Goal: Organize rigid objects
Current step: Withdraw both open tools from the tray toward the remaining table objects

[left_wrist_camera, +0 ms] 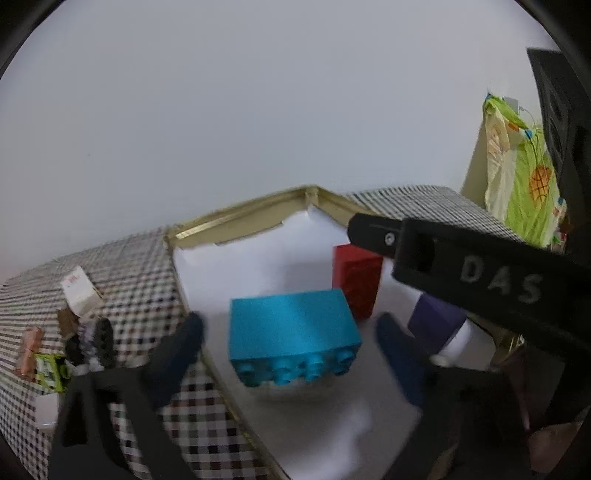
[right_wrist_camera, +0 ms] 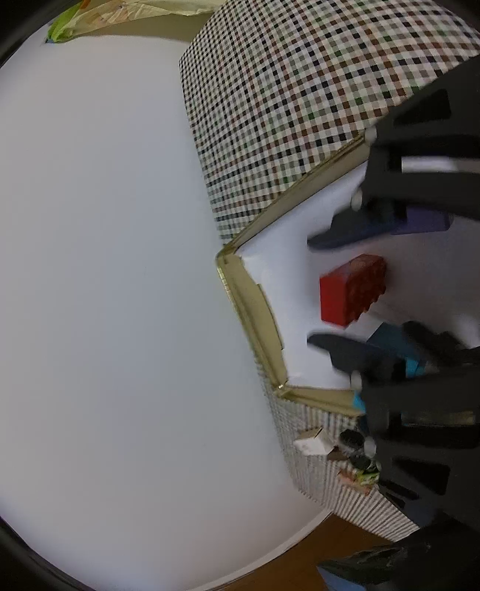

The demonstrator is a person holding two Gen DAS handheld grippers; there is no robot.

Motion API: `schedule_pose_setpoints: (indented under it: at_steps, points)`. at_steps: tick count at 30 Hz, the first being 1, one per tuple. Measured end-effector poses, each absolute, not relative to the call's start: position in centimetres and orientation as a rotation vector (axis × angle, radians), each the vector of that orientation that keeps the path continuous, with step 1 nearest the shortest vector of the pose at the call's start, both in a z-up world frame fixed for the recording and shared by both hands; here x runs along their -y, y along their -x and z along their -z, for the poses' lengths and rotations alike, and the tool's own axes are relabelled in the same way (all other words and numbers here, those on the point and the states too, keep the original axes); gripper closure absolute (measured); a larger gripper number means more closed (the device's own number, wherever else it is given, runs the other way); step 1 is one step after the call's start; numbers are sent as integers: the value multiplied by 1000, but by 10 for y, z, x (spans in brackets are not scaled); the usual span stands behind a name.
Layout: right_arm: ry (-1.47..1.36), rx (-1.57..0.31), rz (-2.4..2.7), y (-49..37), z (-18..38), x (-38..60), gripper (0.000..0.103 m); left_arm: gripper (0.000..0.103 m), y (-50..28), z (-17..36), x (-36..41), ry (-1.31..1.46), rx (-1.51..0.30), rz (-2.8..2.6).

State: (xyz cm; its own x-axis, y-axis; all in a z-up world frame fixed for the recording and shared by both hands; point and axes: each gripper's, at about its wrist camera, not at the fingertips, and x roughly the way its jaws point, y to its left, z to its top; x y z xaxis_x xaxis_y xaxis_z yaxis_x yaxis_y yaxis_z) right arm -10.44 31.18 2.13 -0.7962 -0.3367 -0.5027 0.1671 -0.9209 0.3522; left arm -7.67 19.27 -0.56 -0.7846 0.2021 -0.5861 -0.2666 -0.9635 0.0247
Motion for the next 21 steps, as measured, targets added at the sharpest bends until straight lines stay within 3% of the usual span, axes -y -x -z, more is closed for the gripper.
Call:
schedule_pose_setpoints:
  at_steps: [3, 11, 21]
  points:
    - [-721, 503, 2751, 93, -28, -323, 28, 0, 74, 0, -186, 832, -131, -2794]
    - [-712, 616, 2800, 90, -30, -342, 27, 0, 77, -6, -150, 822, 20, -2902]
    - [-783, 578, 2857, 90, -28, -343, 27, 0, 73, -1, -113, 863, 108, -2967]
